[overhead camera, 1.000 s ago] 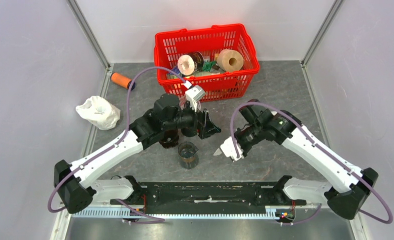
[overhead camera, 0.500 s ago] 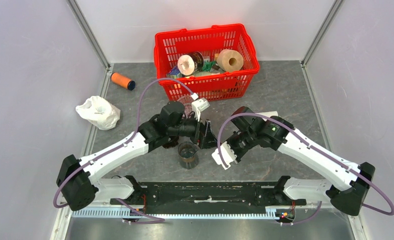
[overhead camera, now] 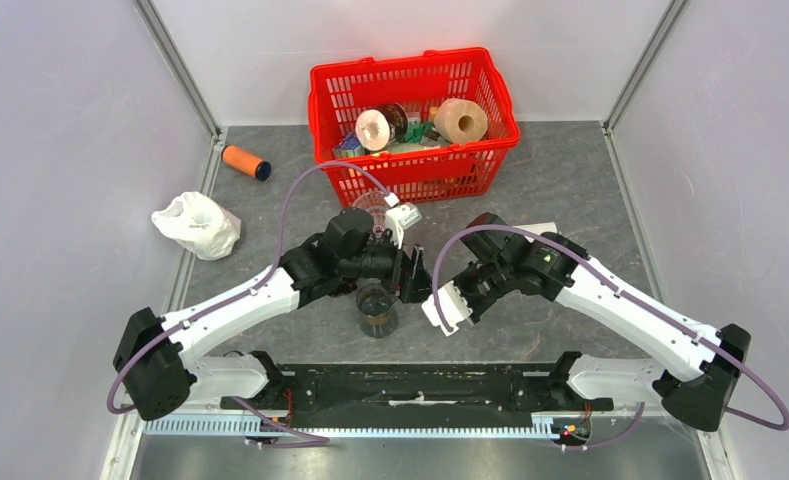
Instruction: Place the coffee filter in the dripper
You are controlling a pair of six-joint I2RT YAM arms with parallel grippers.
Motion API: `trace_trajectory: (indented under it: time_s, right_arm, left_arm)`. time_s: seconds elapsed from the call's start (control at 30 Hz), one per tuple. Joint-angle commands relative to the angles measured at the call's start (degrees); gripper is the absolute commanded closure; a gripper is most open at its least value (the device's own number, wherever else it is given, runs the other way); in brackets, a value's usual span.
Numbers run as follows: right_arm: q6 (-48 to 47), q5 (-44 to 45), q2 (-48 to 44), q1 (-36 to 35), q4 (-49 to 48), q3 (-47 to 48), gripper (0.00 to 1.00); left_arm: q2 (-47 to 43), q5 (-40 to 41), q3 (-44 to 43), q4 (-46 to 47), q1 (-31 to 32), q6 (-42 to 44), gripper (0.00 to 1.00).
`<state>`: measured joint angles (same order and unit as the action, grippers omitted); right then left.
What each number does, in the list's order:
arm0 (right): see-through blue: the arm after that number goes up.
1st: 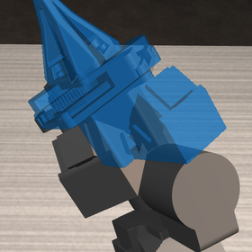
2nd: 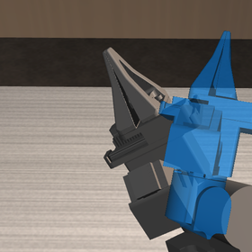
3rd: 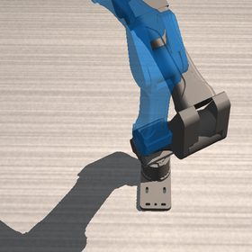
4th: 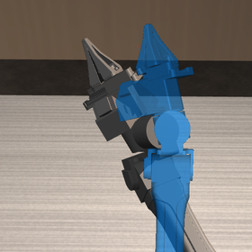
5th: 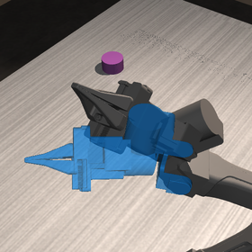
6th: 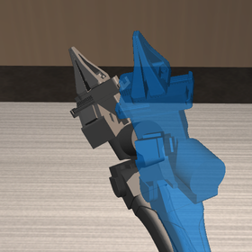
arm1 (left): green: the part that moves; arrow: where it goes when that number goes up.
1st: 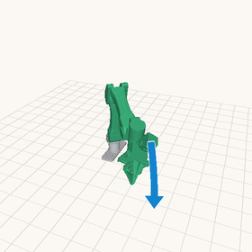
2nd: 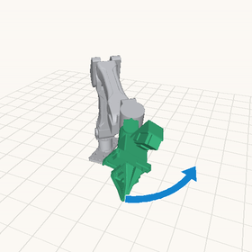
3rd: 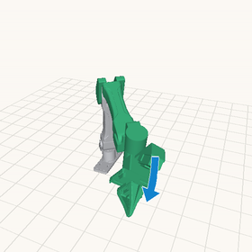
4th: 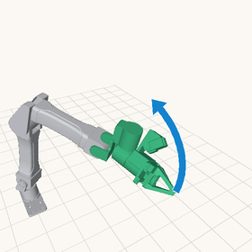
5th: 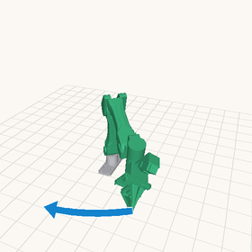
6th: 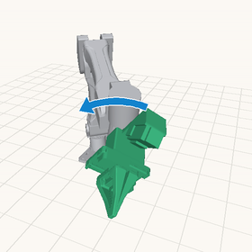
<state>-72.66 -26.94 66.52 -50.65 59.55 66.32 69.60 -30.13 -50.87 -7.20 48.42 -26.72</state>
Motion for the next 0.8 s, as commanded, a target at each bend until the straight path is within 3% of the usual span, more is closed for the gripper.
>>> trace_trajectory:
  time_s: [0.0, 0.27, 0.5, 0.77]
  right_arm:
    - [1.60, 0.53, 0.06, -0.22, -1.42, 0.54, 1.00]
    - [1.89, -0.31, -0.78, -0.24, -2.34, 0.07, 1.00]
    - [0.44, -0.83, -0.69, -0.24, -0.94, -0.13, 1.00]
    - [0.57, 0.96, -0.16, -0.24, -1.49, 0.04, 1.00]
  left_arm:
    - [-0.28, 1.13, -1.07, 0.63, 1.34, 1.92, 0.11]
    - [1.87, 5.19, -2.45, -1.24, 1.94, 2.68, 0.17]
    - [3.03, 9.34, -4.41, -2.13, 2.11, 2.12, 0.28]
    - [7.72, -3.83, -6.38, -0.09, 2.11, 1.56, 0.43]
